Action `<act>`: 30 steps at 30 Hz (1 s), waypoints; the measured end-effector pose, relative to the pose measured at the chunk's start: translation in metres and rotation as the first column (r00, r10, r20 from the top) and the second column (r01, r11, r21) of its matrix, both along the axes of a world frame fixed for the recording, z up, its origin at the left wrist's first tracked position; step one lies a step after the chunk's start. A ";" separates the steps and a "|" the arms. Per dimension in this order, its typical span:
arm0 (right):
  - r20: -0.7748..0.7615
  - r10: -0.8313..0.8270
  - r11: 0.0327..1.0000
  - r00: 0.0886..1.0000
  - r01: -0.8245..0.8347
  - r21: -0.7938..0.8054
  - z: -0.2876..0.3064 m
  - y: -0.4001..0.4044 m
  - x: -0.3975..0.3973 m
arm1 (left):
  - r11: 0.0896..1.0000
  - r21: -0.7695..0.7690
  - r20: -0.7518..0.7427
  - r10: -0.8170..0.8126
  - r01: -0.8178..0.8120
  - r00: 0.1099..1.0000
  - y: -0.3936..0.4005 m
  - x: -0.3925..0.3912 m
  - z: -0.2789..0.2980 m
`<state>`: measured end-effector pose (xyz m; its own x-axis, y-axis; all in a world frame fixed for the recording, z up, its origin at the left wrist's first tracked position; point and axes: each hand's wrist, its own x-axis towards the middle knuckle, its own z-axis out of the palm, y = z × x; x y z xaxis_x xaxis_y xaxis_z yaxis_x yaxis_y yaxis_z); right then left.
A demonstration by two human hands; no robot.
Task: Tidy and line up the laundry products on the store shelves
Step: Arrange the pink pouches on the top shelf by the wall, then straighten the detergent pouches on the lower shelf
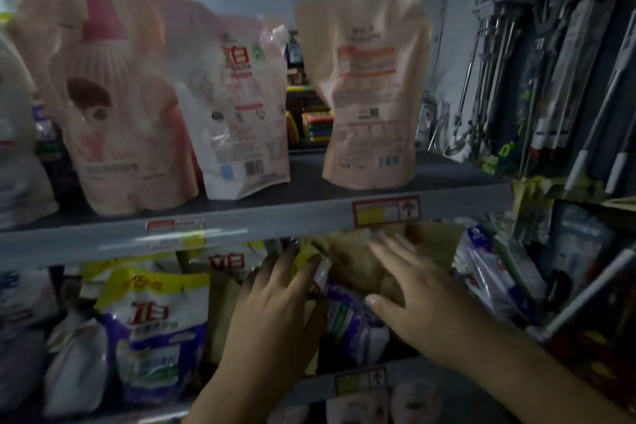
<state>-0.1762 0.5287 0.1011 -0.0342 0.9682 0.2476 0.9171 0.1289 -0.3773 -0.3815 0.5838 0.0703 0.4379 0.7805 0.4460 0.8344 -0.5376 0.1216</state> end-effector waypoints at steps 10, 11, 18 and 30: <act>0.086 -0.068 0.982 0.994 0.081 -0.168 -0.090 -0.031 -0.056 | 0.978 -0.200 -0.063 0.042 -0.053 0.997 -0.035 -0.037 -0.084; 0.115 -0.069 0.980 0.991 0.088 -0.177 -0.092 -0.033 -0.058 | 0.975 -0.215 -0.073 0.049 -0.063 0.996 -0.036 -0.037 -0.089; 0.180 -0.054 0.983 0.982 0.083 -0.163 -0.108 -0.036 -0.049 | 0.972 -0.229 -0.087 0.036 -0.055 0.996 -0.039 -0.036 -0.113; 0.113 0.107 0.966 0.988 -0.077 -0.245 -0.149 0.018 0.007 | 0.900 -0.411 -0.094 0.119 -0.148 0.988 -0.022 0.033 -0.145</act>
